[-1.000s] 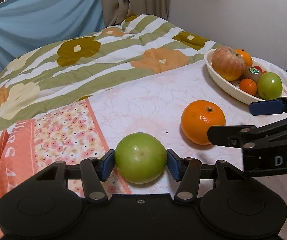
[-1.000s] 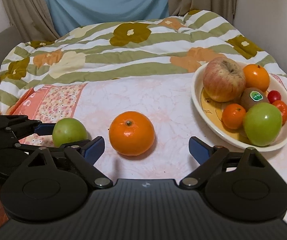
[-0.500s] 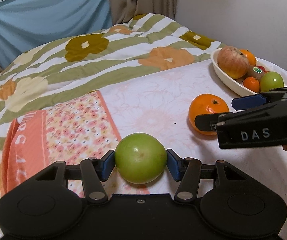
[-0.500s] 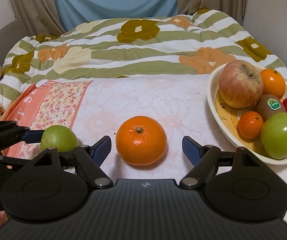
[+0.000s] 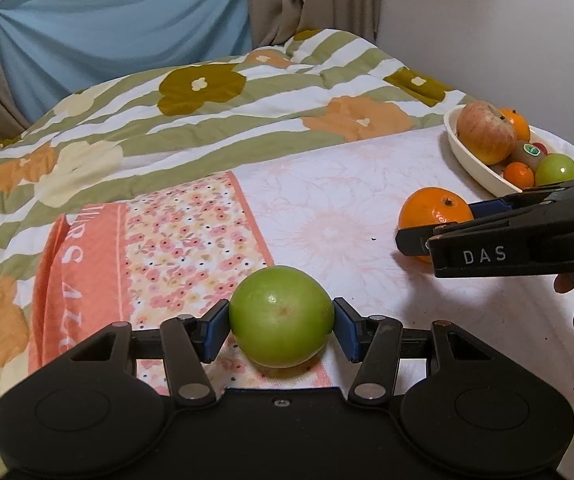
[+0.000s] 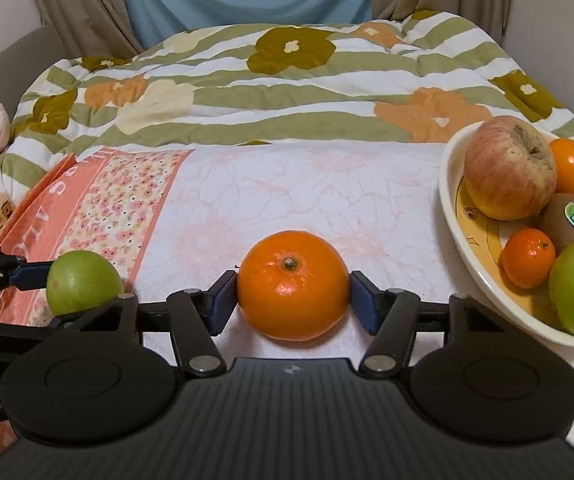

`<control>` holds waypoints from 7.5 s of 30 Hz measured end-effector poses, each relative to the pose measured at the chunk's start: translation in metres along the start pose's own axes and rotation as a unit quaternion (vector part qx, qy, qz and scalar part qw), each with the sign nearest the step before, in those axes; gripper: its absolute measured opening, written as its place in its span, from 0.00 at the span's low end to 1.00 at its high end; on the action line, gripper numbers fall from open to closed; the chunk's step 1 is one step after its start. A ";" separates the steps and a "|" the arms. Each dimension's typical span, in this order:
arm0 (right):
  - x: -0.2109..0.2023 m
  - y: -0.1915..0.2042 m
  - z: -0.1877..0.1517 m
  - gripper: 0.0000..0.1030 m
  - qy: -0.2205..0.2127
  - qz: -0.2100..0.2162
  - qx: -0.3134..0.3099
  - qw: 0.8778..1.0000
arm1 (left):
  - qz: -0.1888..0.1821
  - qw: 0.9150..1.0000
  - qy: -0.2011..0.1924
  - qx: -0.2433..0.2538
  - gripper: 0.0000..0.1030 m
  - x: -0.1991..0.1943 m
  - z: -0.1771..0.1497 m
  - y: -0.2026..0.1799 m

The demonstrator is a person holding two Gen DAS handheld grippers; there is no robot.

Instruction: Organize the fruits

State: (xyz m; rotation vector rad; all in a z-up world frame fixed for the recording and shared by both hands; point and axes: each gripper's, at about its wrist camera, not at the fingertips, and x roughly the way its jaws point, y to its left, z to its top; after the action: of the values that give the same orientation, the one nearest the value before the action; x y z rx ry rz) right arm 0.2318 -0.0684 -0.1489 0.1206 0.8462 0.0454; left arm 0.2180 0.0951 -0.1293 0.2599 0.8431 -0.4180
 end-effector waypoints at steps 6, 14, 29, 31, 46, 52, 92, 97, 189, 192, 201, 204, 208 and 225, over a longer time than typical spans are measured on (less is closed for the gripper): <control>-0.016 -0.006 -0.001 0.72 -0.012 0.013 -0.005 1.000 | 0.011 1.000 -0.007 -0.013 0.57 -0.014 0.003 -0.003; -0.058 -0.024 0.004 0.72 -0.025 0.032 -0.005 0.999 | 0.019 0.999 -0.015 -0.033 0.57 -0.037 0.014 -0.021; -0.130 -0.129 0.023 0.72 -0.055 0.022 0.001 0.998 | 0.008 0.998 -0.053 -0.036 0.57 -0.059 0.070 -0.103; -0.133 -0.146 0.027 0.72 -0.057 0.020 0.002 0.998 | 0.003 0.998 -0.058 -0.038 0.57 -0.056 0.079 -0.118; -0.128 -0.267 0.037 0.72 -0.053 0.011 -0.003 0.999 | -0.018 0.998 -0.053 -0.030 0.57 -0.001 0.128 -0.217; -0.116 -0.298 0.038 0.72 -0.048 0.018 -0.006 0.999 | -0.017 0.998 -0.046 -0.026 0.57 0.025 0.140 -0.246; -0.107 -0.272 0.070 0.72 -0.067 0.080 -0.047 0.993 | 0.040 0.997 -0.051 -0.034 0.86 0.014 0.122 -0.233; -0.101 -0.235 0.065 0.72 -0.062 0.092 -0.085 0.990 | 0.064 0.995 -0.046 -0.054 0.86 0.004 0.108 -0.210; -0.309 -0.130 -0.050 1.00 -0.099 -0.069 -0.016 0.993 | 0.102 0.981 -0.111 -0.120 1.00 -0.206 0.008 -0.158; -0.309 -0.130 -0.050 1.00 -0.099 -0.069 -0.015 0.993 | 0.102 0.981 -0.111 -0.120 1.00 -0.206 0.008 -0.158; -0.309 -0.130 -0.052 1.00 -0.097 -0.068 -0.015 0.993 | 0.105 0.981 -0.112 -0.118 1.00 -0.208 0.008 -0.158; -0.308 -0.129 -0.054 1.00 -0.095 -0.067 -0.015 0.993 | 0.106 0.981 -0.111 -0.118 1.00 -0.209 0.008 -0.159; -0.309 -0.130 -0.055 1.00 -0.094 -0.067 -0.014 0.993 | 0.107 0.981 -0.109 -0.118 1.00 -0.208 0.008 -0.159; -0.309 -0.131 -0.053 1.00 -0.092 -0.067 -0.011 0.993 | 0.108 0.979 -0.119 -0.128 1.00 -0.210 0.004 -0.158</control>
State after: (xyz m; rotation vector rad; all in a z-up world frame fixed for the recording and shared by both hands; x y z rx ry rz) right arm -0.0137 -0.2208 0.0294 0.0461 0.6684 -0.0812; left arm 0.0248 0.0063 0.0247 0.0583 0.6172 -0.1309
